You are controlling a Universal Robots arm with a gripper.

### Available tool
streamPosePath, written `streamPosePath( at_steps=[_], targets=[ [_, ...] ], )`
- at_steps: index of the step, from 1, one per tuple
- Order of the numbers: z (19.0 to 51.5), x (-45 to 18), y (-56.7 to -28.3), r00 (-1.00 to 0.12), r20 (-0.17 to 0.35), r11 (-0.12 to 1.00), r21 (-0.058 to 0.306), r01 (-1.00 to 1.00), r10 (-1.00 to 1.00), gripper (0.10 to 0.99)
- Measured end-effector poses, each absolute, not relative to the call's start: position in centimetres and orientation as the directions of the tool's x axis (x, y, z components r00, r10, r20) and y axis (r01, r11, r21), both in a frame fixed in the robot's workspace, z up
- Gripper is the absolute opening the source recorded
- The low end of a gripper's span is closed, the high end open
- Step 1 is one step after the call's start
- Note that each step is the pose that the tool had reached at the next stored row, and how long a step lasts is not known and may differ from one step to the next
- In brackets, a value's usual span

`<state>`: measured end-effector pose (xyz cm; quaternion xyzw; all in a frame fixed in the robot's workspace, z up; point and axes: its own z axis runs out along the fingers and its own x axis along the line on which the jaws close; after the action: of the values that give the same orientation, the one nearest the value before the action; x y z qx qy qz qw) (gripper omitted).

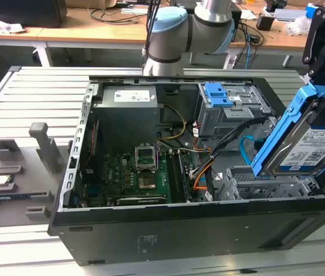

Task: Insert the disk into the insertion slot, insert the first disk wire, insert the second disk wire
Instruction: 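Insert the disk into the insertion slot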

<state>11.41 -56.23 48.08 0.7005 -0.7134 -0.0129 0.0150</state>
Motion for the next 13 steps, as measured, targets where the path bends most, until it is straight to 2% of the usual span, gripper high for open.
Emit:
streamPosePath(
  at_steps=[13],
  targets=[
    [46.0, 9.7, -54.5, -0.018, 0.002, 0.018, 0.039, -0.999, -1.0, 0.369]
  ],
)
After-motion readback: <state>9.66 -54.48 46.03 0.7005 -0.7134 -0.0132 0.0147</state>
